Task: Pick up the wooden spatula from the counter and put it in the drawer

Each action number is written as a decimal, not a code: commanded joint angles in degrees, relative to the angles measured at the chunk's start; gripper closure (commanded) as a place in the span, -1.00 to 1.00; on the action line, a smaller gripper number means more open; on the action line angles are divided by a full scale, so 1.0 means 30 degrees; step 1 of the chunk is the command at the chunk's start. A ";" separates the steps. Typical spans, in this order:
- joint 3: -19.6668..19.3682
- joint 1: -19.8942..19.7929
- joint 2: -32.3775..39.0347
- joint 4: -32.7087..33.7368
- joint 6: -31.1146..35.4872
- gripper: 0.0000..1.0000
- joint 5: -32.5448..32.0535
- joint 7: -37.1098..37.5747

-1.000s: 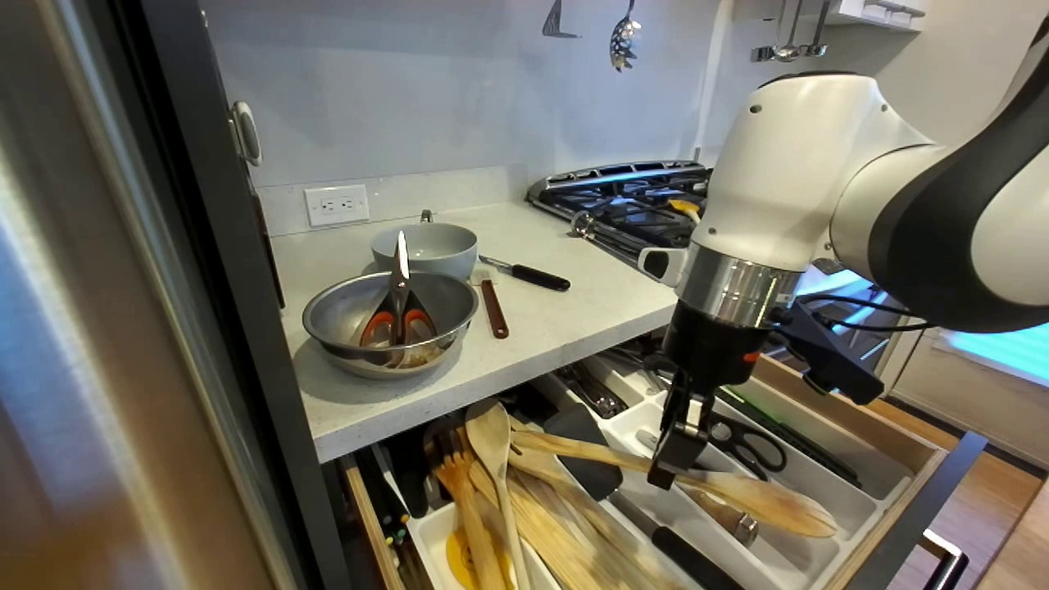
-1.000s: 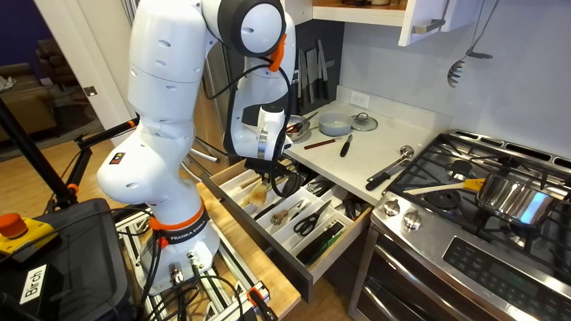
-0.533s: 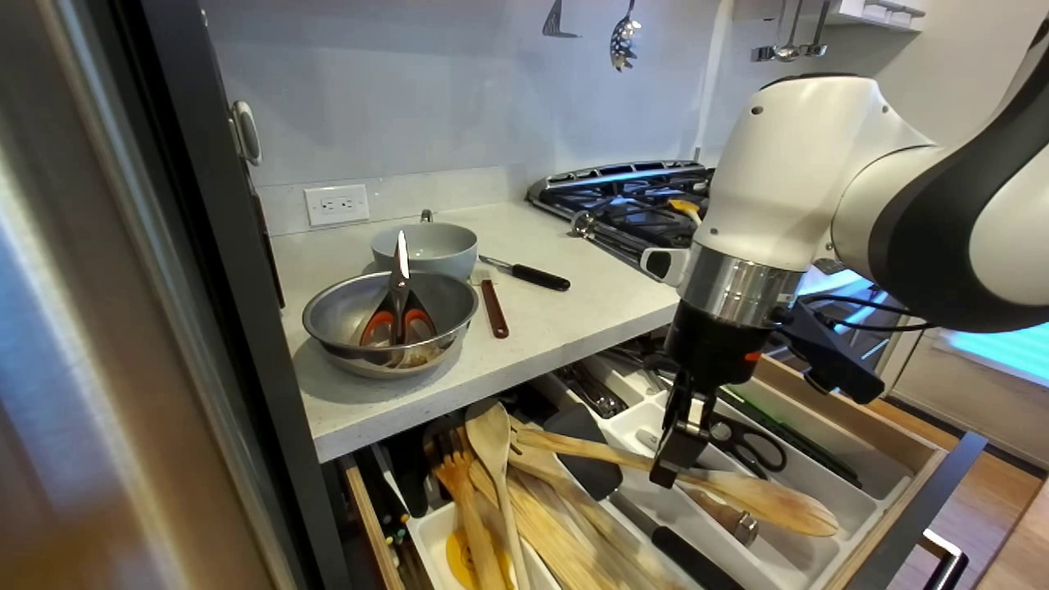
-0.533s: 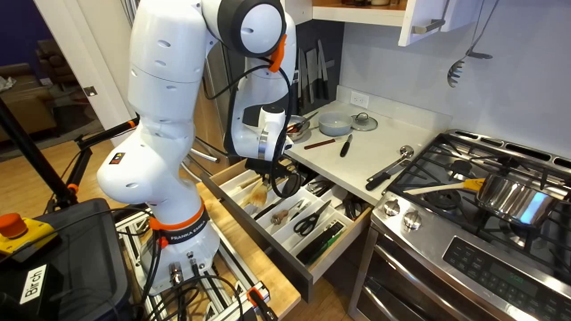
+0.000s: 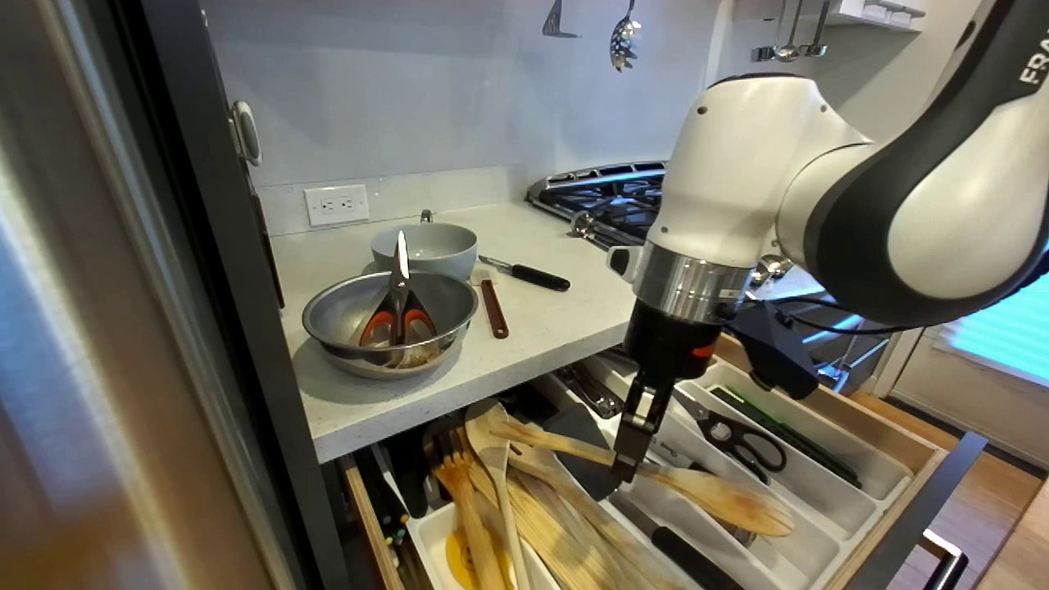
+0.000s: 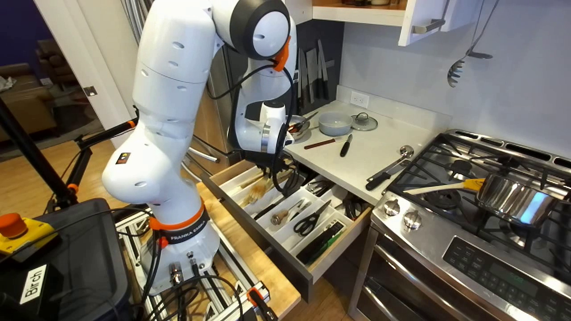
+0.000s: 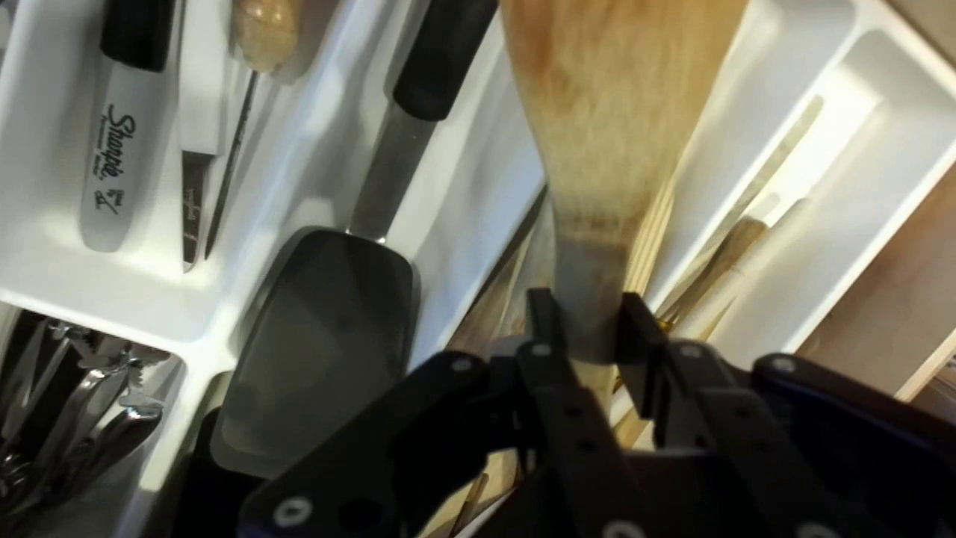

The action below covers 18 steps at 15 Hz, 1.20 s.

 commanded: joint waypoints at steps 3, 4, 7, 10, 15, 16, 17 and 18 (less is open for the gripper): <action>-0.3061 0.6457 0.1837 0.2643 -0.1094 0.88 0.4543 0.1347; -0.4112 0.8036 0.1682 0.2910 -0.0383 0.88 0.4812 0.2041; -0.6774 1.1976 0.2463 0.4129 0.0653 0.88 0.4547 0.5164; -0.9299 1.5760 0.3265 0.5059 0.0628 0.02 0.4697 0.7774; -1.2009 1.9473 0.1327 0.3503 0.0877 -0.57 0.4236 1.0463; -1.2608 2.0039 0.0235 0.2607 0.1038 -0.72 0.3929 1.0692; -1.3192 2.0586 -0.0796 0.1766 0.1203 -0.85 0.3562 1.0869; -1.3699 2.0982 -0.1988 0.0863 0.1240 -1.00 0.3152 1.0884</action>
